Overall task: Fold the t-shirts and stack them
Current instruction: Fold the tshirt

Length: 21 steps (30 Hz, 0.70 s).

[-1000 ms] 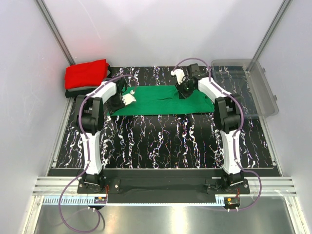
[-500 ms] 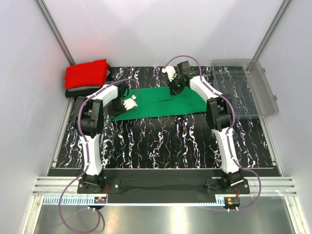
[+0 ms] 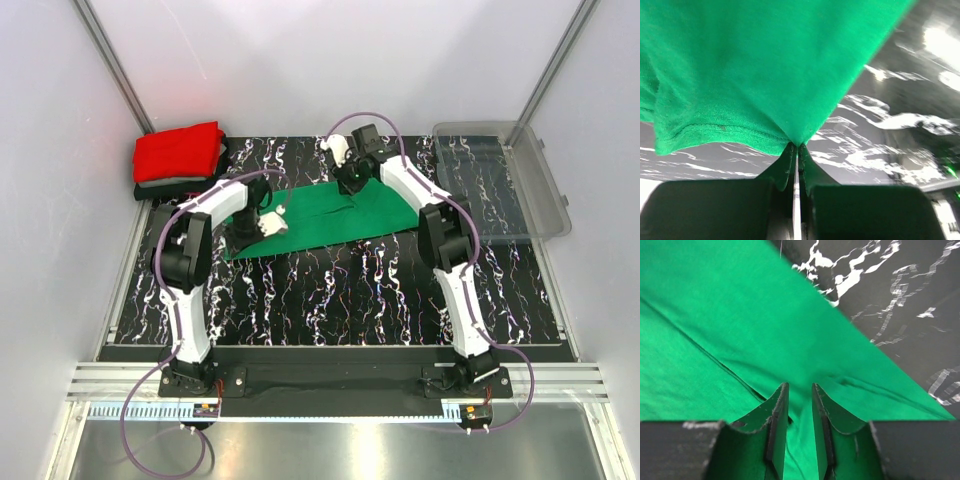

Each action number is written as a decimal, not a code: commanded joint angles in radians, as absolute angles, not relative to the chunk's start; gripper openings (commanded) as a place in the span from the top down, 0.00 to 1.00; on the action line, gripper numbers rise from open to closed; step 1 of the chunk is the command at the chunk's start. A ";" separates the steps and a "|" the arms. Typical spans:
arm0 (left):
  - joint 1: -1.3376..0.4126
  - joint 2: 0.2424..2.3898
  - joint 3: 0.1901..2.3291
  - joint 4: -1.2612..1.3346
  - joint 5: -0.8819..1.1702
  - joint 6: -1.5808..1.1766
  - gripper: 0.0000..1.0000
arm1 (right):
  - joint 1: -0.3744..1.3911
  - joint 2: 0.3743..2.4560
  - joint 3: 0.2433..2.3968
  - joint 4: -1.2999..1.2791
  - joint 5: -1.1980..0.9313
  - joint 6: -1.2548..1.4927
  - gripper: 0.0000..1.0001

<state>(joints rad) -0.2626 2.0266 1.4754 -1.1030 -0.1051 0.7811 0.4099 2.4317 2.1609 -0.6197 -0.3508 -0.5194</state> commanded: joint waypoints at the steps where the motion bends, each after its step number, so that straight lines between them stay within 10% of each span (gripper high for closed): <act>1: -0.316 1.931 1.433 -1.265 -0.046 0.753 1.00 | 0.390 2.220 2.156 -0.630 -0.337 -0.476 0.67; 21: -0.721 1.937 1.465 -1.548 0.433 0.738 1.00 | 0.160 2.362 1.989 -0.741 -0.491 -0.064 0.69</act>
